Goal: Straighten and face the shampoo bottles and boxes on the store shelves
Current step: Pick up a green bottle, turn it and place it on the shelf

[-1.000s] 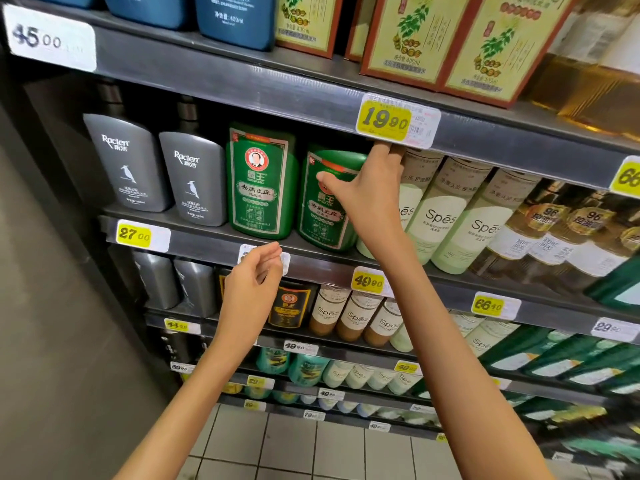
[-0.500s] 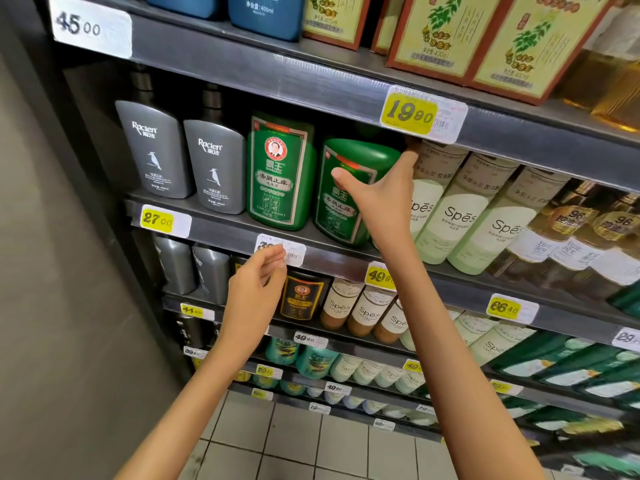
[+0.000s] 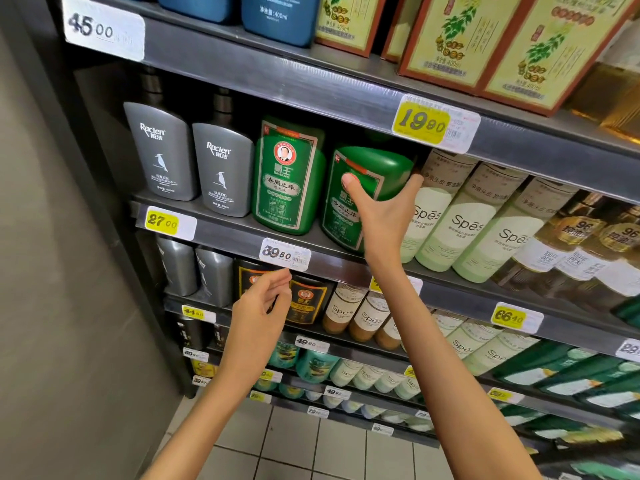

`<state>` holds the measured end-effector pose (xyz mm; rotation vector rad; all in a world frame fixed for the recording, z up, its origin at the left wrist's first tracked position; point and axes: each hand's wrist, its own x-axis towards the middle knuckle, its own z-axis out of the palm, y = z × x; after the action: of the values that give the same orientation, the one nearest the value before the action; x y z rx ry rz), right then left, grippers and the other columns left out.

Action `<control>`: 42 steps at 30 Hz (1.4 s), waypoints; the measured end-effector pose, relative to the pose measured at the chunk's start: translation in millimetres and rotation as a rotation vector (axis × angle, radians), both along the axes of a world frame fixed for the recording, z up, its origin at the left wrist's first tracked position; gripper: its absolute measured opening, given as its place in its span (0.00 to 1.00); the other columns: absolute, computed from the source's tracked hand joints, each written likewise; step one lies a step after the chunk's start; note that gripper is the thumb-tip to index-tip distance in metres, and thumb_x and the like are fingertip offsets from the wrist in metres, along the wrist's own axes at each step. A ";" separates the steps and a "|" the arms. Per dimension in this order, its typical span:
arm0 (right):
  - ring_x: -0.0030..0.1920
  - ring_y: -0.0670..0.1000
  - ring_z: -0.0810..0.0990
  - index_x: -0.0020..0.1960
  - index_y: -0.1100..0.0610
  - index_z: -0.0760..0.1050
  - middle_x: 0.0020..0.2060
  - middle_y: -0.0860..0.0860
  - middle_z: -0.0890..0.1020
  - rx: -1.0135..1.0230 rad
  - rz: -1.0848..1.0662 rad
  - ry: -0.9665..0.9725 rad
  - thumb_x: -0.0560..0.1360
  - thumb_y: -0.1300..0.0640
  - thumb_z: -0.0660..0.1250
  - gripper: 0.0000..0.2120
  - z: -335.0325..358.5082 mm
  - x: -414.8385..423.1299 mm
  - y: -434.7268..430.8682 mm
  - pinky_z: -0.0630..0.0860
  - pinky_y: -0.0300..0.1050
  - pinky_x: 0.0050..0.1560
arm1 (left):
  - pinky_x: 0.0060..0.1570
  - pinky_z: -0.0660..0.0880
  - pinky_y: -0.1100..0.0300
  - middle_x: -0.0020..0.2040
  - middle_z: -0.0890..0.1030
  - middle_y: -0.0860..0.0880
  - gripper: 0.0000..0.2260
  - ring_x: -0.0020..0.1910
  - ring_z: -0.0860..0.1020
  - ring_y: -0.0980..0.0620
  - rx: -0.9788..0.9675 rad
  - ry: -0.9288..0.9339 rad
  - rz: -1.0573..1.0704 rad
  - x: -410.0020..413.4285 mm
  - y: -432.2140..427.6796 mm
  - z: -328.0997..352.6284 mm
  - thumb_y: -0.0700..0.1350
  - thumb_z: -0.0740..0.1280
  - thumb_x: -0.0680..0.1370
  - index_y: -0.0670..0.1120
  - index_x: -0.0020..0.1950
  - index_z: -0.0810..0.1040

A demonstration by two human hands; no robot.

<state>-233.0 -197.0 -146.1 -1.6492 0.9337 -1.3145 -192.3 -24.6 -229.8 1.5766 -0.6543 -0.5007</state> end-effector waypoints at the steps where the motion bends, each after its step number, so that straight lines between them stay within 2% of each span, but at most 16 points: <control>1: 0.49 0.45 0.77 0.52 0.55 0.65 0.49 0.50 0.77 -0.002 -0.027 -0.015 0.63 0.48 0.79 0.28 0.2 2.1 2.1 0.73 0.29 0.48 | 0.51 0.69 0.77 0.57 0.77 0.55 0.14 0.57 0.74 0.64 -0.002 0.001 0.000 -0.3 1.0 -0.5 0.39 0.62 0.79 0.47 0.64 0.73; 4: 0.53 0.52 0.77 0.56 0.58 0.68 0.52 0.53 0.77 0.027 -0.138 -0.031 0.62 0.43 0.77 0.32 3.2 8.0 9.0 0.76 0.47 0.56 | 0.50 0.68 0.80 0.57 0.78 0.55 0.14 0.57 0.74 0.64 -0.010 0.016 -0.001 -1.1 2.4 -0.1 0.39 0.62 0.79 0.48 0.63 0.74; 8: 0.57 0.53 0.76 0.63 0.59 0.67 0.57 0.52 0.78 0.093 -0.212 0.038 0.61 0.37 0.75 0.40 11.4 4.0 12.6 0.73 0.55 0.59 | 0.53 0.70 0.77 0.56 0.78 0.57 0.14 0.56 0.75 0.65 -0.007 0.000 -0.010 -2.2 0.9 4.4 0.39 0.62 0.79 0.48 0.63 0.74; 10: 0.58 0.53 0.77 0.64 0.58 0.67 0.57 0.52 0.78 0.139 -0.203 0.056 0.61 0.37 0.75 0.41 15.9 -2.1 12.9 0.74 0.56 0.59 | 0.56 0.71 0.74 0.56 0.78 0.57 0.13 0.56 0.75 0.65 -0.018 -0.015 -0.021 -3.6 -1.5 7.4 0.39 0.62 0.79 0.48 0.63 0.74; 14: 0.52 0.52 0.80 0.59 0.56 0.71 0.51 0.51 0.80 0.261 -0.095 -0.014 0.61 0.43 0.78 0.34 21.1 -20.1 20.4 0.78 0.55 0.54 | 0.54 0.69 0.77 0.58 0.77 0.57 0.15 0.57 0.74 0.68 -0.051 0.008 -0.069 -10.4 -6.8 12.4 0.45 0.63 0.78 0.48 0.64 0.73; 16: 0.48 0.50 0.82 0.56 0.55 0.72 0.47 0.49 0.82 0.326 -0.032 -0.042 0.61 0.45 0.78 0.29 17.5 -33.9 27.2 0.80 0.53 0.51 | 0.56 0.69 0.75 0.60 0.76 0.56 0.23 0.59 0.74 0.65 -0.058 0.070 -0.107 -14.3 -9.7 13.7 0.53 0.65 0.74 0.47 0.67 0.71; 18: 0.46 0.50 0.84 0.56 0.56 0.73 0.46 0.50 0.83 0.378 0.055 -0.064 0.60 0.46 0.79 0.29 9.9 -49.6 35.8 0.81 0.51 0.49 | 0.54 0.70 0.77 0.60 0.76 0.56 0.35 0.58 0.74 0.64 -0.042 0.153 -0.192 -15.8 -12.1 14.7 0.63 0.66 0.66 0.46 0.68 0.69; 21: 0.47 0.55 0.84 0.58 0.58 0.75 0.47 0.55 0.85 0.507 0.182 -0.080 0.59 0.45 0.79 0.32 -4.7 -72.9 50.0 0.81 0.53 0.49 | 0.46 0.74 0.74 0.51 0.82 0.59 0.37 0.53 0.79 0.60 0.019 0.268 -0.386 -20.1 -12.3 11.9 0.72 0.70 0.57 0.52 0.59 0.74; 24: 0.44 0.55 0.85 0.55 0.60 0.78 0.44 0.56 0.86 0.644 0.306 -0.123 0.59 0.46 0.76 0.29 -15.9 -91.3 60.4 0.82 0.47 0.43 | 0.47 0.77 0.63 0.47 0.84 0.58 0.41 0.48 0.82 0.57 0.032 0.445 -0.474 -32.9 -10.1 0.2 0.72 0.74 0.47 0.54 0.54 0.74; 27: 0.44 0.52 0.85 0.55 0.58 0.78 0.44 0.54 0.86 0.656 0.405 -0.076 0.63 0.47 0.72 0.24 -20.2 -107.4 61.4 0.80 0.42 0.40 | 0.42 0.78 0.64 0.48 0.85 0.55 0.42 0.48 0.83 0.55 -0.030 0.529 -0.465 -49.4 -7.6 -7.3 0.68 0.76 0.48 0.51 0.56 0.74; 29: 0.46 0.49 0.85 0.58 0.57 0.76 0.47 0.53 0.85 0.630 0.449 -0.024 0.67 0.47 0.71 0.23 -20.8 -121.5 58.6 0.79 0.40 0.41 | 0.44 0.79 0.61 0.50 0.84 0.51 0.43 0.50 0.82 0.51 -0.045 0.572 -0.475 -57.3 -7.2 -6.9 0.67 0.77 0.48 0.49 0.58 0.73; 31: 0.51 0.50 0.83 0.62 0.56 0.74 0.52 0.52 0.84 0.633 0.478 0.019 0.71 0.45 0.70 0.24 -24.3 -138.1 55.0 0.79 0.42 0.47 | 0.42 0.80 0.59 0.51 0.84 0.48 0.44 0.50 0.82 0.49 -0.049 0.640 -0.536 -63.3 -6.8 -4.2 0.65 0.78 0.48 0.48 0.59 0.74; 33: 0.54 0.50 0.82 0.61 0.52 0.76 0.54 0.50 0.84 0.676 0.539 -0.018 0.69 0.42 0.69 0.24 -27.5 -154.2 52.0 0.79 0.45 0.51 | 0.39 0.80 0.58 0.49 0.84 0.47 0.40 0.47 0.83 0.49 -0.060 0.753 -0.623 -69.0 -7.9 -0.8 0.63 0.79 0.47 0.49 0.55 0.78; 36: 0.53 0.48 0.83 0.53 0.47 0.81 0.52 0.48 0.84 0.734 0.612 -0.154 0.60 0.38 0.76 0.24 -28.2 -172.1 50.5 0.79 0.42 0.48 | 0.36 0.80 0.58 0.45 0.85 0.48 0.30 0.43 0.84 0.51 -0.079 0.829 -0.741 -78.6 -15.3 2.4 0.63 0.80 0.45 0.52 0.44 0.85; 38: 0.52 0.50 0.83 0.56 0.50 0.79 0.52 0.50 0.84 0.729 0.570 -0.212 0.61 0.41 0.76 0.26 -30.8 -179.0 51.3 0.80 0.43 0.48 | 0.35 0.80 0.59 0.44 0.85 0.48 0.31 0.42 0.84 0.51 -0.055 0.839 -0.759 -84.8 -22.0 1.2 0.62 0.80 0.43 0.51 0.42 0.85; 42: 0.53 0.55 0.82 0.63 0.56 0.75 0.55 0.57 0.82 0.775 0.398 -0.320 0.64 0.43 0.70 0.30 -38.4 -193.3 55.6 0.80 0.51 0.53 | 0.38 0.80 0.60 0.49 0.85 0.49 0.40 0.47 0.83 0.52 0.039 0.749 -0.854 -94.1 -35.9 -3.4 0.66 0.79 0.46 0.50 0.53 0.79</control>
<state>-426.2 -141.4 -184.4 -0.9208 0.7338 -0.7615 -286.5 -60.5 -233.2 0.9515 -0.6958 -1.6424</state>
